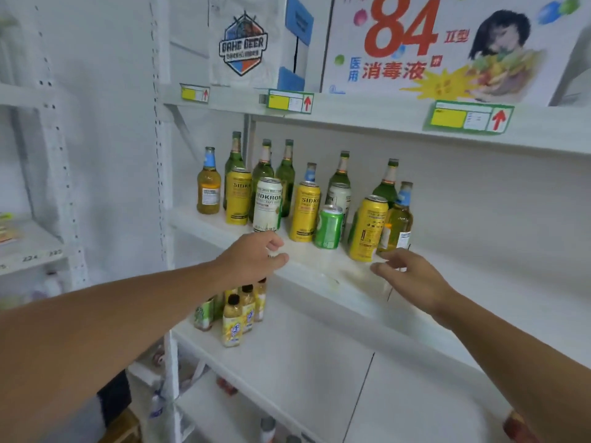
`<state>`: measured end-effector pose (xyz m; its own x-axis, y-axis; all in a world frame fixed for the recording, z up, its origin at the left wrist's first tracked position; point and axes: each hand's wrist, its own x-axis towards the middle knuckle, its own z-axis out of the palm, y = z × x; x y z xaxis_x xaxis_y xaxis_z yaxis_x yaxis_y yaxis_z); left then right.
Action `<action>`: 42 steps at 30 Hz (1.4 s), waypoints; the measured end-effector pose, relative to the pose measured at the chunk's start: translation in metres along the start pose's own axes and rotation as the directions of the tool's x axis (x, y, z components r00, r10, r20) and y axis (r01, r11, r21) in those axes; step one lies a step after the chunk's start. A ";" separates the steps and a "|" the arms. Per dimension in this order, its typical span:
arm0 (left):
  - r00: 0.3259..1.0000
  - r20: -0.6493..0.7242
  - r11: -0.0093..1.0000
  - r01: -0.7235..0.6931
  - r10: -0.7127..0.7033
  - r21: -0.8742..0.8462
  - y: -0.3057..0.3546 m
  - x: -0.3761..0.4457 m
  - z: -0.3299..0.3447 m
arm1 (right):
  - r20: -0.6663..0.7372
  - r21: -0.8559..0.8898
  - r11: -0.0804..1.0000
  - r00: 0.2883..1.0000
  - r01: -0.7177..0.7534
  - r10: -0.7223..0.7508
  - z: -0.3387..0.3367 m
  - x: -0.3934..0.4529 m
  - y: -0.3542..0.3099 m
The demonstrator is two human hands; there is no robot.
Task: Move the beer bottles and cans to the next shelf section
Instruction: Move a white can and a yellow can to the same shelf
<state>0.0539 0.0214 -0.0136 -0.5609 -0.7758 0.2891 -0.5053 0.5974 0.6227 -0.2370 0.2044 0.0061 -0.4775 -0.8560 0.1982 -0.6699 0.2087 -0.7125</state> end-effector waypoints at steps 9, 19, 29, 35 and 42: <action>0.987 -0.161 0.999 0.004 -0.011 -0.041 -0.020 0.040 -0.004 | -0.062 0.080 0.992 0.993 -0.100 0.105 0.033 0.051 -0.018; 0.853 -0.436 0.947 0.183 -0.286 -0.263 -0.036 0.107 0.003 | -0.386 0.256 0.967 0.916 -0.004 0.106 0.050 0.115 0.007; 0.871 -0.345 0.894 0.201 -0.350 -0.399 -0.047 0.139 0.018 | -0.472 0.260 0.963 0.879 0.072 0.062 0.070 0.146 0.019; 0.873 -0.371 0.902 0.157 -0.317 -0.401 -0.051 0.134 0.020 | -0.443 0.163 0.987 0.895 0.017 0.058 0.062 0.142 0.015; 0.926 -0.349 0.937 0.015 -0.145 -0.349 -0.044 0.106 0.017 | -0.503 0.166 0.986 0.857 -0.030 0.111 0.051 0.106 0.008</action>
<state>0.0057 -0.0833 -0.0233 -0.2174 -0.8758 0.4310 -0.2527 0.4770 0.8418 -0.2644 0.0911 -0.0126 -0.7695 -0.4728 0.4295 -0.5517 0.1532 -0.8198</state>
